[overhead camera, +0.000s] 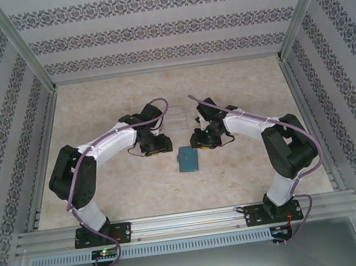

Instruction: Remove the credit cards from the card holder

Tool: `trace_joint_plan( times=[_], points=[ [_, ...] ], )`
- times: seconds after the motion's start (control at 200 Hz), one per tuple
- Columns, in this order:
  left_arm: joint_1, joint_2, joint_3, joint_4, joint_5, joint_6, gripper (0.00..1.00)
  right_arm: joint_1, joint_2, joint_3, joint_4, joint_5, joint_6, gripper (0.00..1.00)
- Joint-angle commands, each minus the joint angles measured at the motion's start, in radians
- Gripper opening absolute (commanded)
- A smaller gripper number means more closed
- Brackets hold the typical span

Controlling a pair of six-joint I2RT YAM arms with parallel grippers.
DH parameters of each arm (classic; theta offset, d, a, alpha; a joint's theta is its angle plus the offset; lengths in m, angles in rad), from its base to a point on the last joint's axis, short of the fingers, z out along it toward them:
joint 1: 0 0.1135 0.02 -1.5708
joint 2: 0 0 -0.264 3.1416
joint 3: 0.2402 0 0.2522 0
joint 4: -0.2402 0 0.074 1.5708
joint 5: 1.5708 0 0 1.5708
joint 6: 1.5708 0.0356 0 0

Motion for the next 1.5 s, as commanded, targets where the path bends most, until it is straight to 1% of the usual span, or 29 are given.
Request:
trace_joint_plan(
  times=[0.0, 0.1, 0.155, 0.19, 0.24, 0.315, 0.395, 0.465, 0.55, 0.65, 0.819, 0.894, 0.984, 1.124, 1.329, 1.494],
  points=[
    [-0.021, 0.032, 0.058, -0.011, 0.010, -0.024, 0.55, -0.003, -0.033, 0.000, -0.016, 0.030, 0.012, 0.39],
    [-0.026, 0.042, 0.083, 0.022, 0.041, -0.024, 0.60, -0.012, -0.043, -0.011, 0.013, 0.033, 0.035, 0.39],
    [-0.026, 0.042, 0.086, 0.037, 0.054, -0.038, 0.60, -0.015, -0.060, -0.039, 0.058, 0.032, 0.071, 0.39],
    [-0.027, 0.043, 0.087, 0.042, 0.068, -0.039, 0.59, -0.017, -0.068, -0.059, 0.088, 0.024, 0.085, 0.39],
    [-0.027, 0.043, 0.090, 0.044, 0.075, -0.046, 0.54, -0.020, -0.072, -0.070, 0.096, 0.029, 0.100, 0.39],
    [-0.030, 0.036, 0.084, 0.028, 0.053, -0.059, 0.54, -0.024, -0.081, -0.073, 0.096, 0.029, 0.114, 0.39],
    [-0.038, 0.034, 0.078, 0.001, 0.028, -0.065, 0.60, -0.027, -0.092, -0.080, 0.102, 0.030, 0.114, 0.39],
    [-0.047, 0.041, 0.086, -0.025, 0.005, -0.061, 0.63, -0.035, -0.092, -0.081, 0.103, 0.021, 0.113, 0.39],
    [-0.076, 0.046, 0.100, -0.036, -0.047, -0.034, 0.66, -0.041, -0.090, -0.078, 0.114, 0.013, 0.111, 0.39],
    [-0.116, 0.073, 0.159, -0.080, -0.113, -0.013, 0.66, -0.039, -0.100, -0.059, 0.098, 0.038, 0.096, 0.40],
    [-0.180, 0.139, 0.281, -0.191, -0.153, -0.017, 0.66, -0.045, -0.137, -0.041, 0.062, 0.082, 0.120, 0.40],
    [-0.208, 0.163, 0.297, -0.194, -0.189, -0.008, 0.67, -0.045, -0.160, -0.067, 0.077, 0.096, 0.120, 0.40],
    [-0.220, 0.201, 0.318, -0.222, -0.201, -0.015, 0.67, -0.050, -0.181, -0.082, 0.054, 0.104, 0.117, 0.41],
    [-0.239, 0.209, 0.273, -0.195, -0.219, -0.032, 0.67, -0.055, -0.241, -0.124, 0.044, 0.127, 0.118, 0.41],
    [-0.239, 0.214, 0.192, -0.125, -0.200, -0.057, 0.67, -0.091, -0.292, -0.185, 0.042, 0.137, 0.120, 0.41],
    [-0.239, 0.207, 0.183, -0.117, -0.223, -0.068, 0.61, -0.095, -0.324, -0.210, 0.042, 0.129, 0.129, 0.41]
  ],
)
